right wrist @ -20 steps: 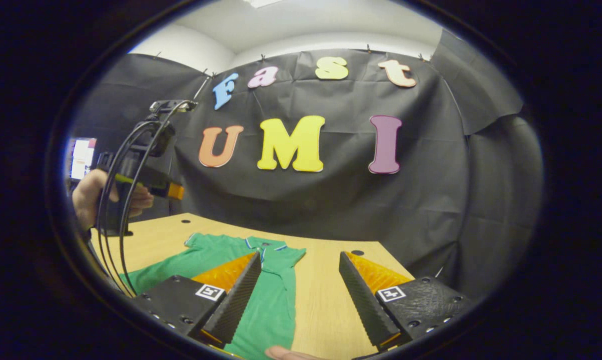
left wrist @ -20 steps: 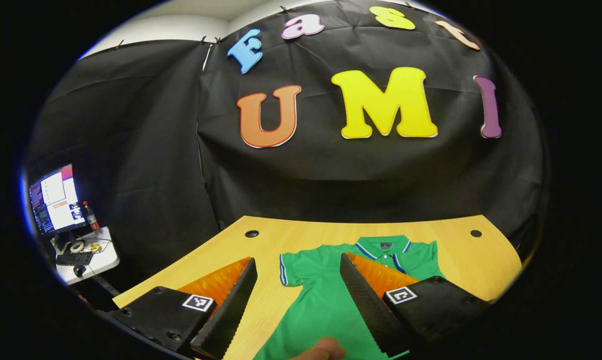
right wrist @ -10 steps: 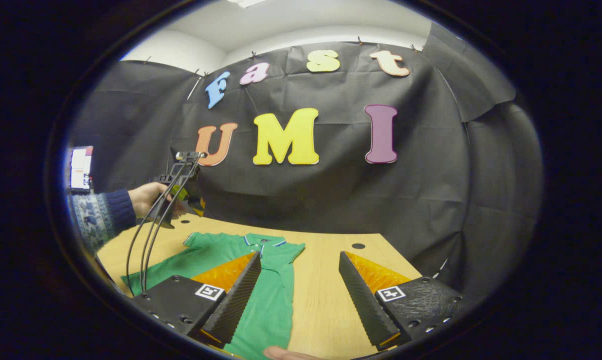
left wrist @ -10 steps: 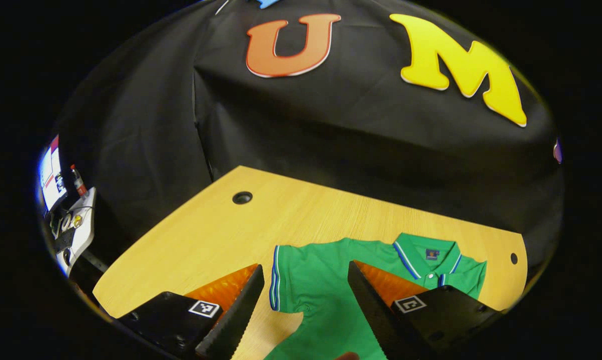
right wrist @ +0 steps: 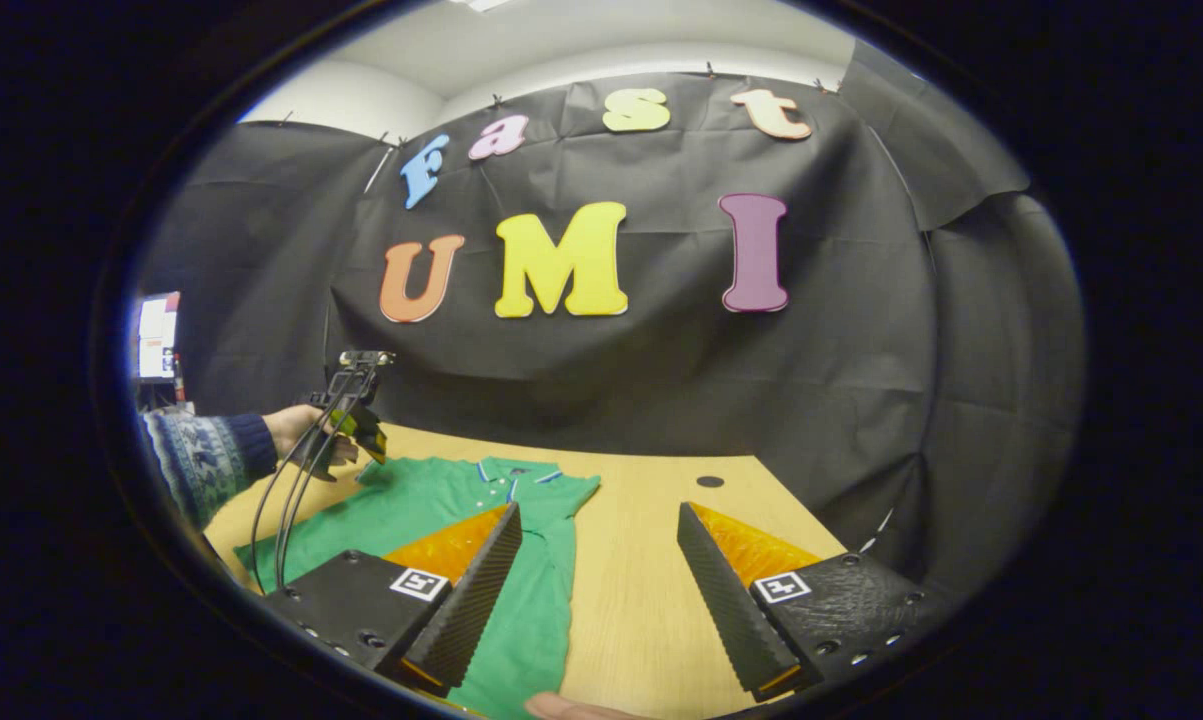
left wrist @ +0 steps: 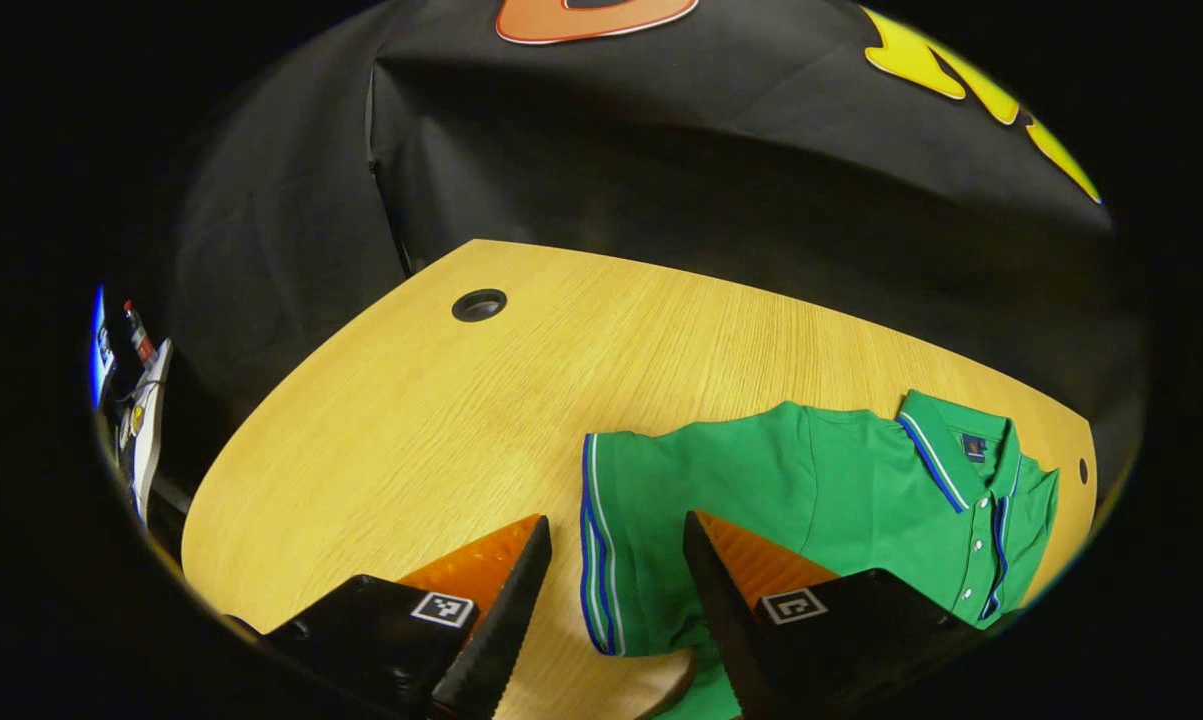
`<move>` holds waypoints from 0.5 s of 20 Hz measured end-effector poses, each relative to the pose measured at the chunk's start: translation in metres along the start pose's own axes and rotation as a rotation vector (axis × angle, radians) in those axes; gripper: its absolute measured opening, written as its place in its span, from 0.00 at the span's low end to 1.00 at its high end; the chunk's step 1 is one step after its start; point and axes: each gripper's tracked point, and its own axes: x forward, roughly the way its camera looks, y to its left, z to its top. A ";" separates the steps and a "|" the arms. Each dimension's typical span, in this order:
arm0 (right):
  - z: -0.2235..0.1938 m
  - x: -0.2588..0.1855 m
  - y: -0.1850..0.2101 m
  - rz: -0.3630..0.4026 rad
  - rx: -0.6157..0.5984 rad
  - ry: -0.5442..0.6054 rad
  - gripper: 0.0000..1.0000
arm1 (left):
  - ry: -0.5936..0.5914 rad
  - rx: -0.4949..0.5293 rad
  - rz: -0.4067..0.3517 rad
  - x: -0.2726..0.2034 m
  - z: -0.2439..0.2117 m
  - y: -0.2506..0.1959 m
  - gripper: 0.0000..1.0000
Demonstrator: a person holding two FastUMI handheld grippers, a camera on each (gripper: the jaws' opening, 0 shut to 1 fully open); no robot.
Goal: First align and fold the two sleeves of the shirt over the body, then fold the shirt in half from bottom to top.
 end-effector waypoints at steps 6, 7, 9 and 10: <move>-0.012 0.009 -0.002 -0.015 -0.005 0.038 0.95 | 0.002 -0.006 -0.048 0.015 -0.002 -0.006 0.61; -0.013 0.010 -0.001 -0.012 -0.008 0.041 0.95 | 0.001 -0.006 -0.039 0.016 -0.004 -0.007 0.43; -0.018 0.011 0.001 -0.011 -0.016 0.049 0.95 | -0.003 0.000 -0.022 0.015 -0.002 -0.004 0.27; -0.018 0.011 0.002 -0.011 -0.022 0.051 0.95 | -0.010 0.009 0.003 0.013 0.000 0.001 0.20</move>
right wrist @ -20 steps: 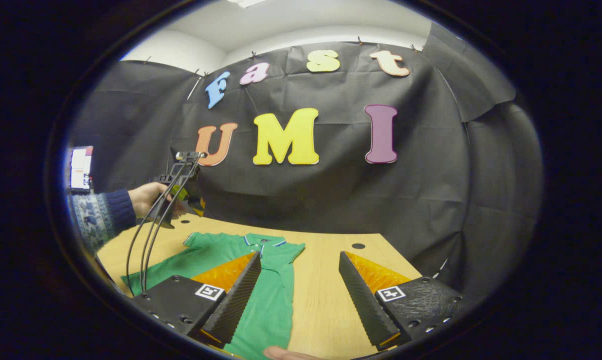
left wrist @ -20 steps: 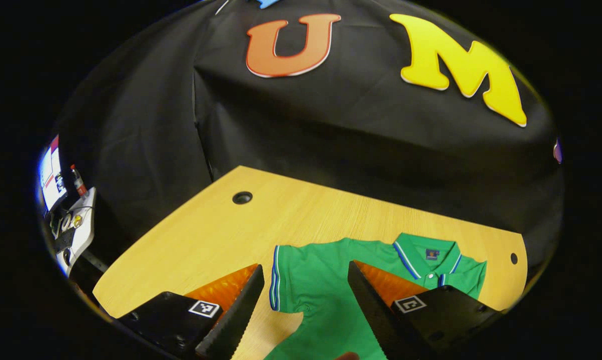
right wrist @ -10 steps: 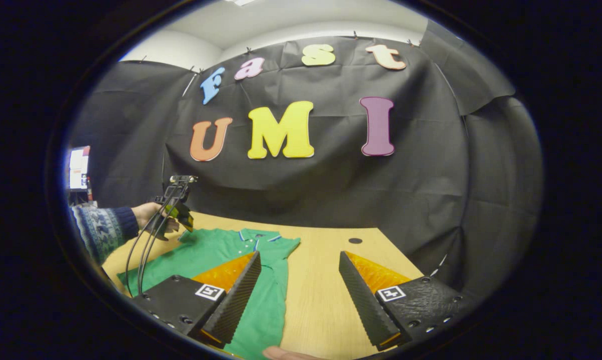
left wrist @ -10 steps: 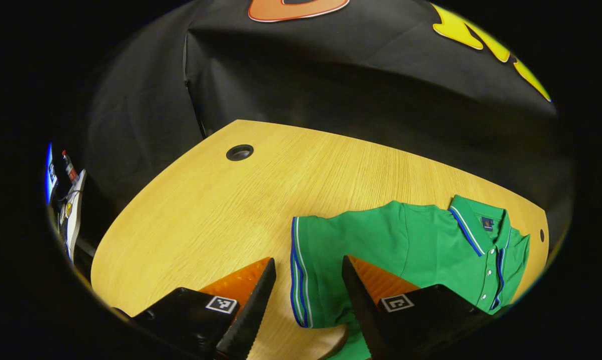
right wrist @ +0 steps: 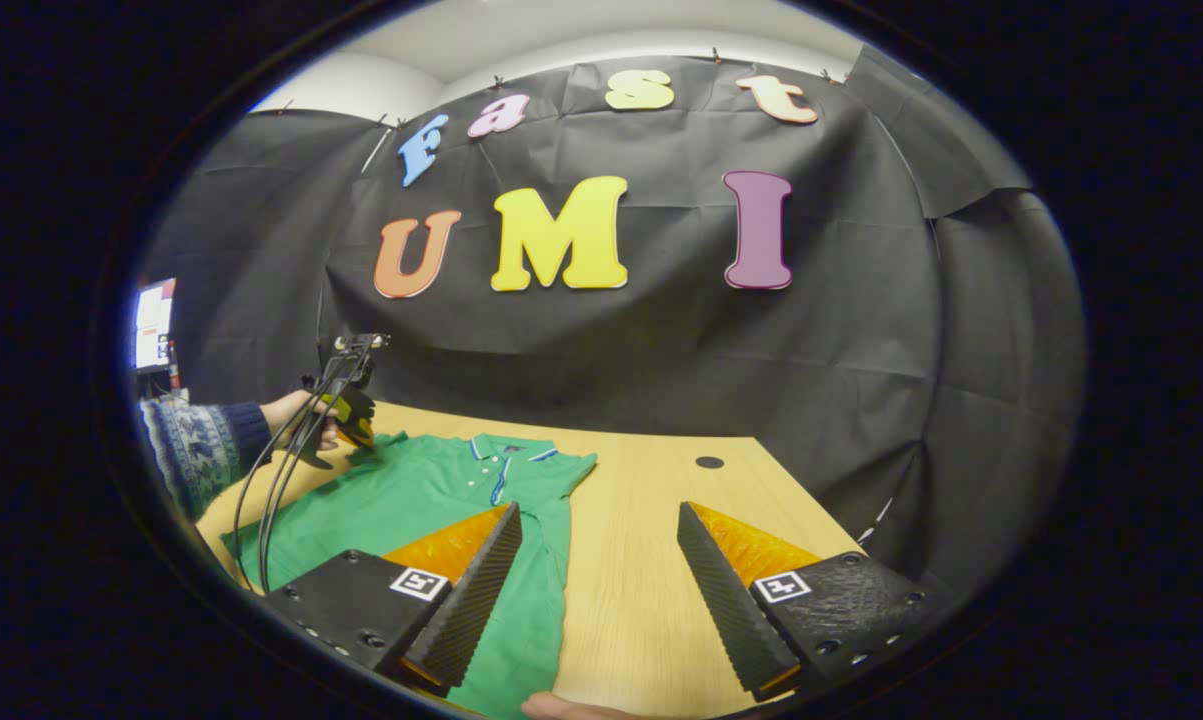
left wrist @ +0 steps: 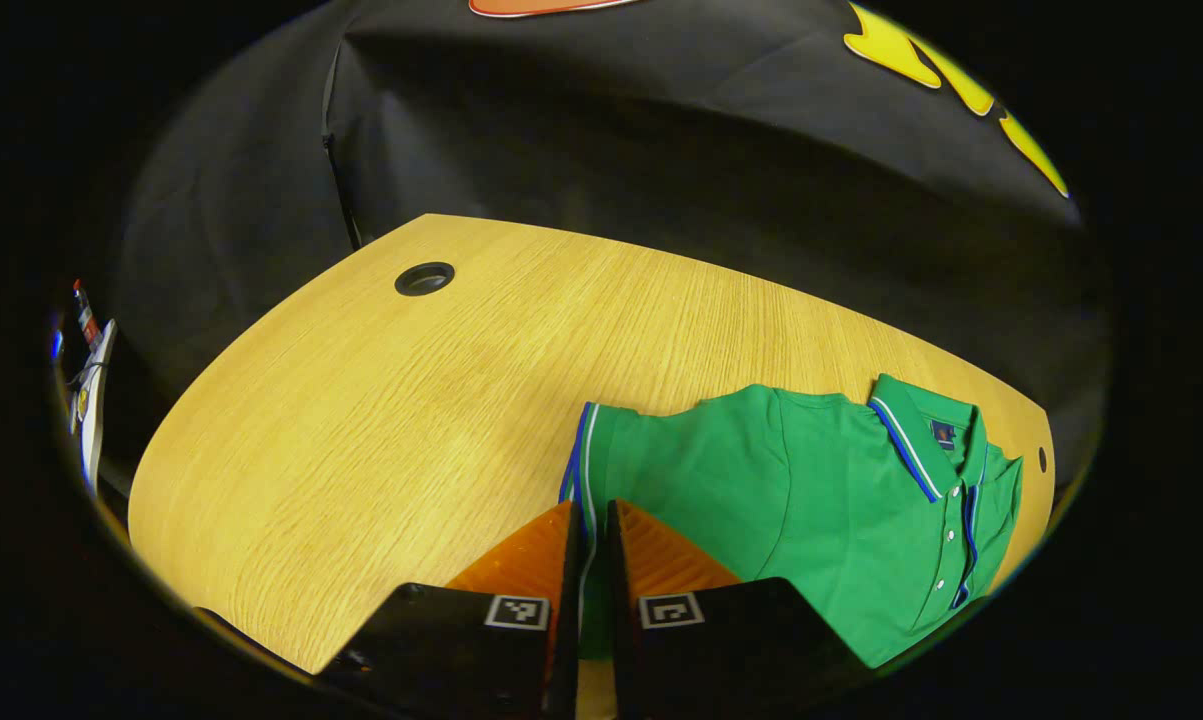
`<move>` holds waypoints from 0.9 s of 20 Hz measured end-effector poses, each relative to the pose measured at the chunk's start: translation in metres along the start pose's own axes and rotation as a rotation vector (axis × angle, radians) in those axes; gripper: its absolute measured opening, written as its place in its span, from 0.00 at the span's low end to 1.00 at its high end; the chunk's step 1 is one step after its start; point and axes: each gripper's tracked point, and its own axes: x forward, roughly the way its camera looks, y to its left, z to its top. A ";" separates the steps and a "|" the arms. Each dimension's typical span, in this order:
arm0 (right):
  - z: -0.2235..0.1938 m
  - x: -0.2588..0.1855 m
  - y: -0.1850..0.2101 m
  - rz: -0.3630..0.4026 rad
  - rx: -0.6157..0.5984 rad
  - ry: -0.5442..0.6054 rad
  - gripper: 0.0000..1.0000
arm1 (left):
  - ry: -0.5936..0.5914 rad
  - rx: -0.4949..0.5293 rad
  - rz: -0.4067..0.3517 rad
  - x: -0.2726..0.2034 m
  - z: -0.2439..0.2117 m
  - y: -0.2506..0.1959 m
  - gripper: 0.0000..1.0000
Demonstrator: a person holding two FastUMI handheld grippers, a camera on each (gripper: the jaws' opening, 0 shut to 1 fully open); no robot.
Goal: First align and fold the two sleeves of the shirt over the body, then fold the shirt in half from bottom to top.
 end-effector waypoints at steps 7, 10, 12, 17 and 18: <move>0.002 -0.001 -0.007 -0.019 -0.001 -0.012 0.95 | -0.072 0.019 -0.006 -0.021 0.025 -0.010 0.08; 0.001 0.001 -0.011 -0.029 0.001 -0.008 0.95 | -0.088 0.032 -0.019 -0.033 0.034 -0.025 0.08; 0.000 0.001 -0.011 -0.027 0.004 -0.004 0.95 | -0.089 0.040 -0.025 -0.040 0.035 -0.040 0.08; 0.001 0.001 -0.016 -0.052 0.002 -0.008 0.94 | -0.186 0.122 -0.088 -0.075 0.046 -0.104 0.14; 0.001 0.002 -0.015 -0.054 0.002 -0.007 0.95 | -0.201 0.137 -0.145 -0.090 0.045 -0.125 0.18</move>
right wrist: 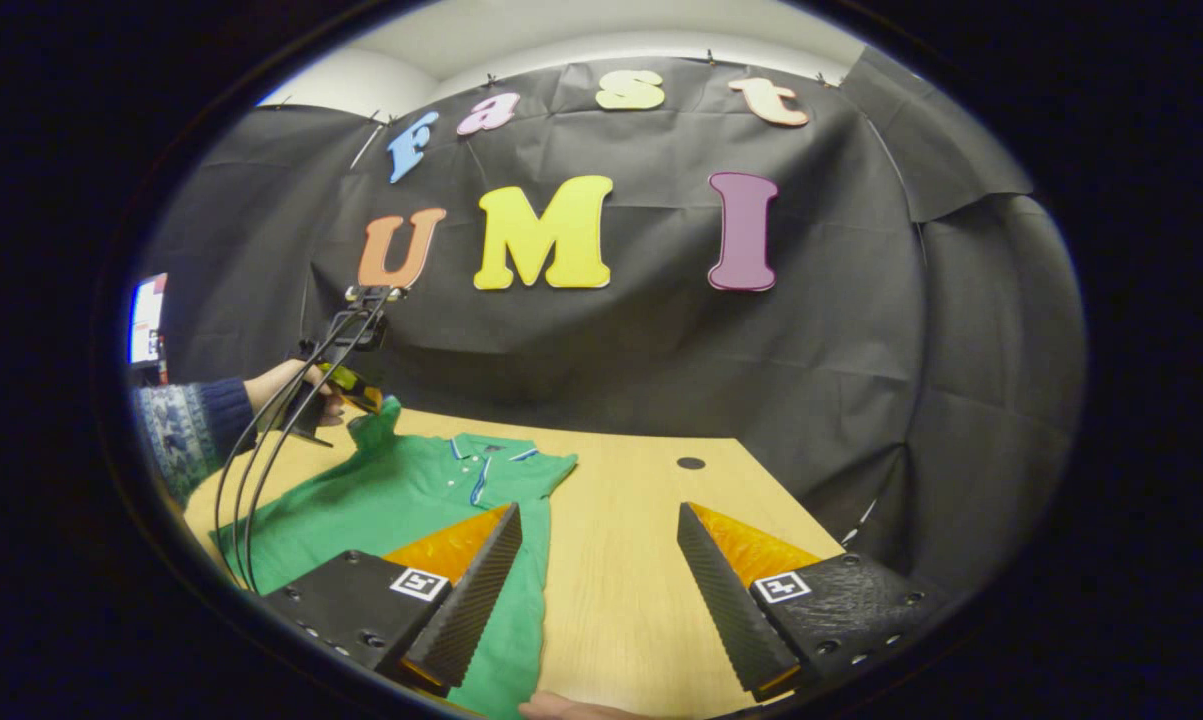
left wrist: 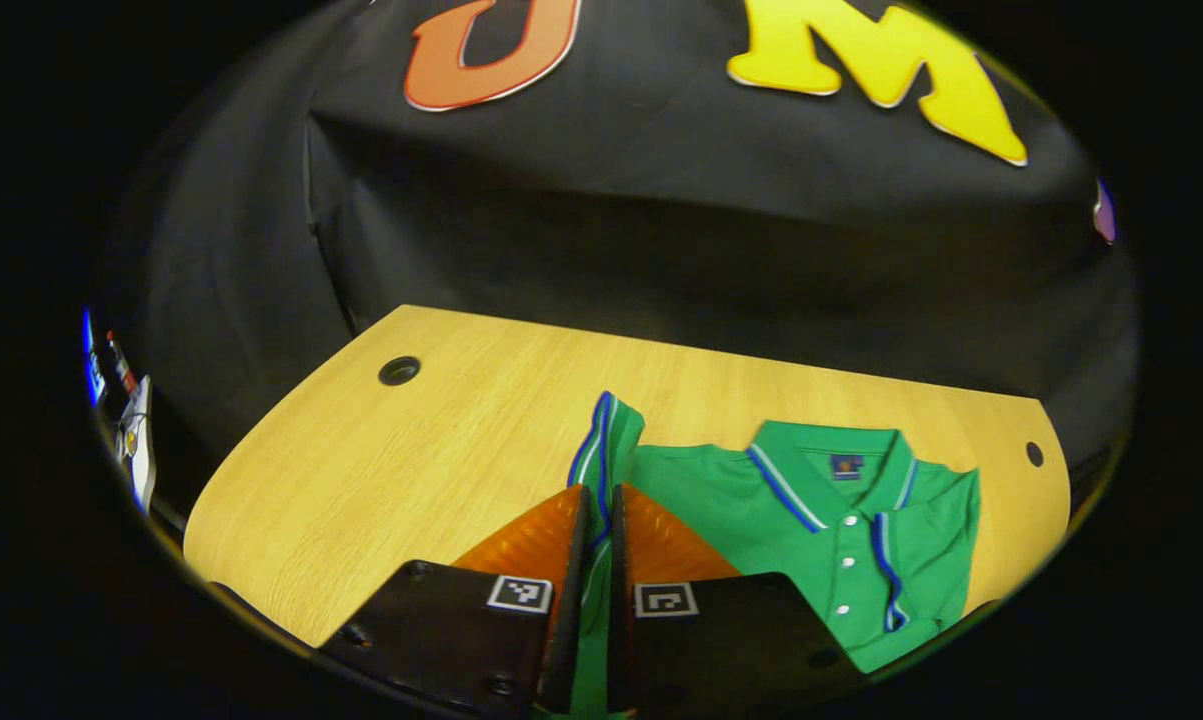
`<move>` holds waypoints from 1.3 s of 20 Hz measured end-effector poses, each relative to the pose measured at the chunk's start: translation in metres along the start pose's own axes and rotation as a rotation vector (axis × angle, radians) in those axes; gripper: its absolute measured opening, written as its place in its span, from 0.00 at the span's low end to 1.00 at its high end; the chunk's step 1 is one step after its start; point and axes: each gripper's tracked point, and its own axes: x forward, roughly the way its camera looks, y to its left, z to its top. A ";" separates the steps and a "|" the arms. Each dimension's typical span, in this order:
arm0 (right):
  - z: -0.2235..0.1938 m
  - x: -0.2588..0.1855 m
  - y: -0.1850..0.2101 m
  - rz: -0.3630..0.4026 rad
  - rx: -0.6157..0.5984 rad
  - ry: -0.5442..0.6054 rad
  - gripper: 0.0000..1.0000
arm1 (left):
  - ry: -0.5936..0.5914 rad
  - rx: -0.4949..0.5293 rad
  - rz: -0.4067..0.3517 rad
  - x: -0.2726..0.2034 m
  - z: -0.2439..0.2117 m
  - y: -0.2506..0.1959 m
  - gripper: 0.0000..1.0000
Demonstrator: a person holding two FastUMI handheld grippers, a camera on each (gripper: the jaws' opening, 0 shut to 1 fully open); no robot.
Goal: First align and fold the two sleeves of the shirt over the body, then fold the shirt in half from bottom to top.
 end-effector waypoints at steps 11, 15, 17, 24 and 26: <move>0.017 -0.021 0.008 0.000 -0.013 -0.048 0.95 | -0.301 0.180 -0.090 -0.156 0.063 -0.077 1.00; 0.029 -0.036 0.010 -0.007 -0.016 -0.088 0.95 | -0.394 0.179 -0.083 -0.215 0.064 -0.065 1.00; 0.032 -0.042 0.010 -0.022 0.004 -0.090 0.95 | -0.444 0.198 -0.058 -0.245 0.061 -0.051 1.00; 0.023 -0.063 0.033 0.002 0.074 -0.079 0.95 | -0.513 0.198 -0.024 -0.305 -0.009 -0.014 1.00; 0.019 -0.072 0.041 0.033 0.073 -0.079 0.96 | -0.539 0.199 -0.023 -0.321 -0.029 -0.005 1.00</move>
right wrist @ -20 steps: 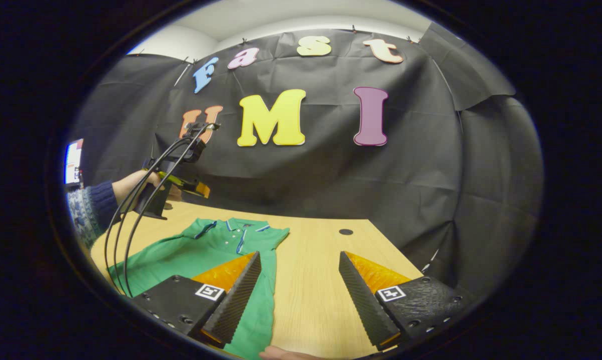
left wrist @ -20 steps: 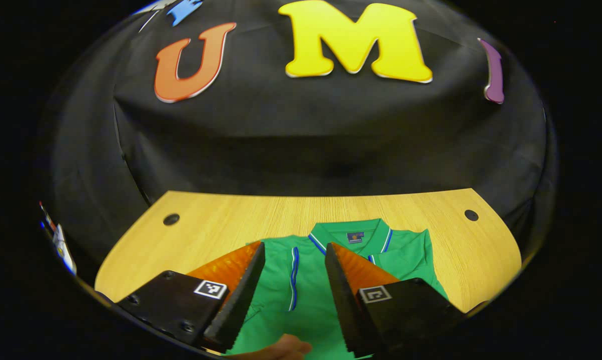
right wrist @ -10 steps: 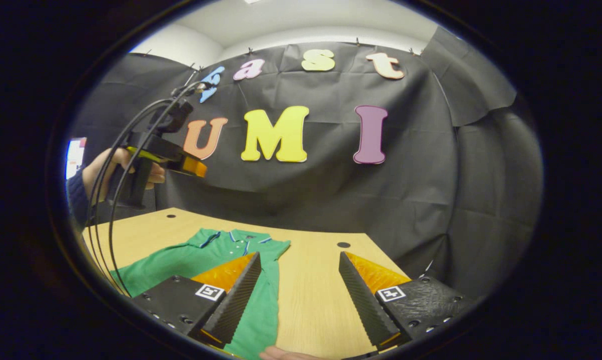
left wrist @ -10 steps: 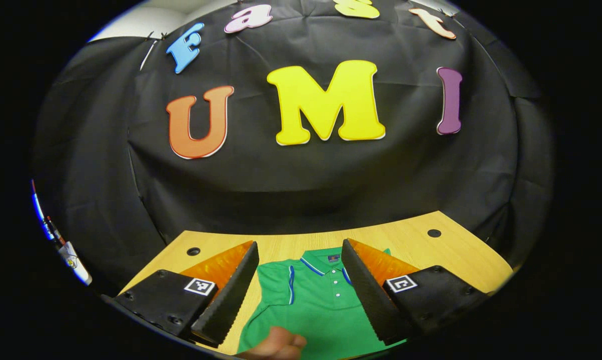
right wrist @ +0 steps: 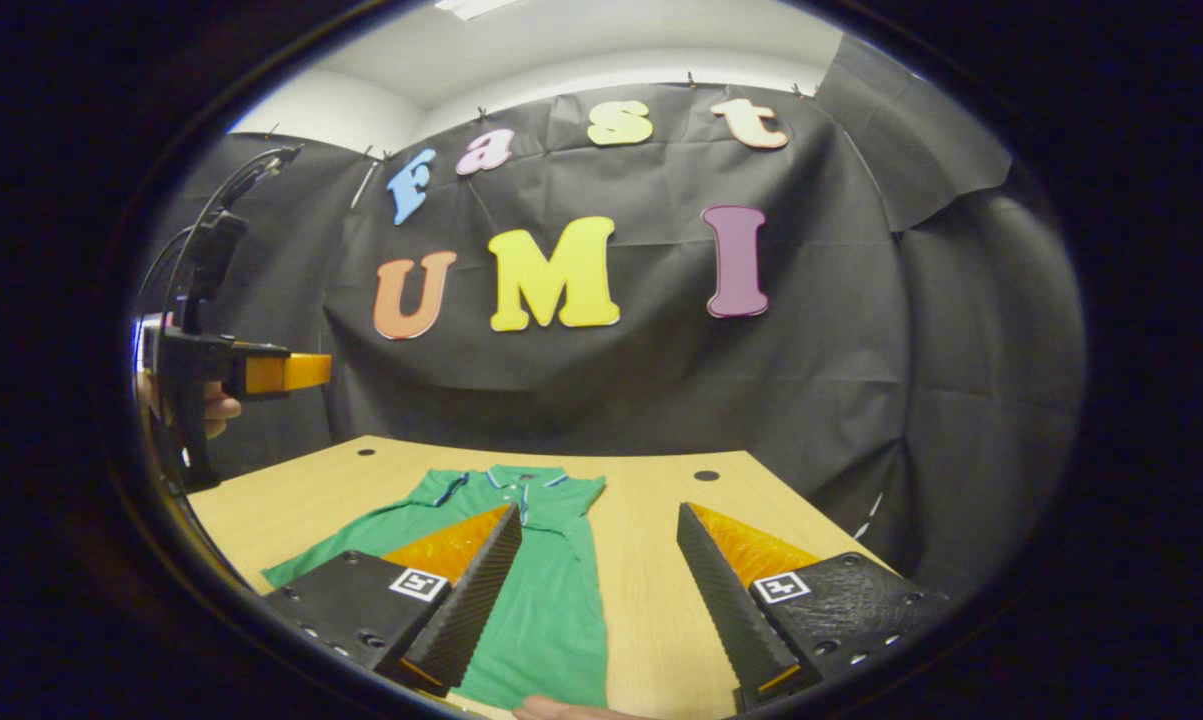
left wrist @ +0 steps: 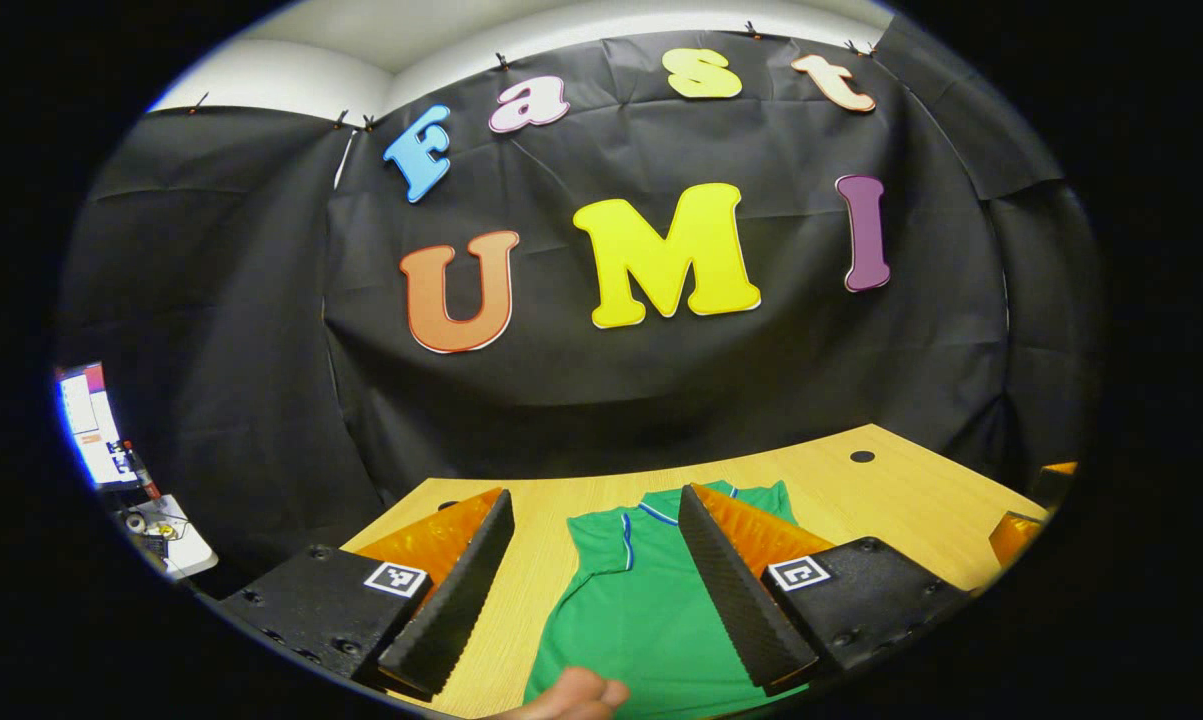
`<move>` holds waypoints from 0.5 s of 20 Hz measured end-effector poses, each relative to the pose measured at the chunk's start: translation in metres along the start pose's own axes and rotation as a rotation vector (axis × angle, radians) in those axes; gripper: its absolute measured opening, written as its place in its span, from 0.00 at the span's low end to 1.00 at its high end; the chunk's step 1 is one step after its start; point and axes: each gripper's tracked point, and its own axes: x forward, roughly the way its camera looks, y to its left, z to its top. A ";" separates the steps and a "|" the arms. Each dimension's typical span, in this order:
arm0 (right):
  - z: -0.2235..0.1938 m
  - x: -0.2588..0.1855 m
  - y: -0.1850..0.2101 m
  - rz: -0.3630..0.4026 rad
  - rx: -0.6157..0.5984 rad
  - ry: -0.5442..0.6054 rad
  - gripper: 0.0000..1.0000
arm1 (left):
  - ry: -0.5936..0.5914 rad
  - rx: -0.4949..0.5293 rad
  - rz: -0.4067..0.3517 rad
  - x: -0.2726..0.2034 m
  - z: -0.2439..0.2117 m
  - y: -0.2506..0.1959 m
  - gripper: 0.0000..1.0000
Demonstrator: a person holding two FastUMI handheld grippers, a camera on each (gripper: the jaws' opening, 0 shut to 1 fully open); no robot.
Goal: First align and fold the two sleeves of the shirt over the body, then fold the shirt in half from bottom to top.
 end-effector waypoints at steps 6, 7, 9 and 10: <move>-0.046 -0.031 0.000 0.003 -0.022 0.064 0.95 | -0.017 -0.025 0.056 -0.061 -0.037 0.029 1.00; -0.052 -0.035 0.007 0.018 -0.014 0.082 0.95 | -0.022 -0.034 0.062 -0.066 -0.039 0.032 1.00; -0.059 -0.041 0.011 0.029 -0.038 0.102 0.95 | -0.019 -0.054 0.073 -0.077 -0.048 0.038 1.00; -0.059 -0.043 0.014 0.036 -0.056 0.102 0.95 | -0.014 -0.068 0.070 -0.082 -0.054 0.039 1.00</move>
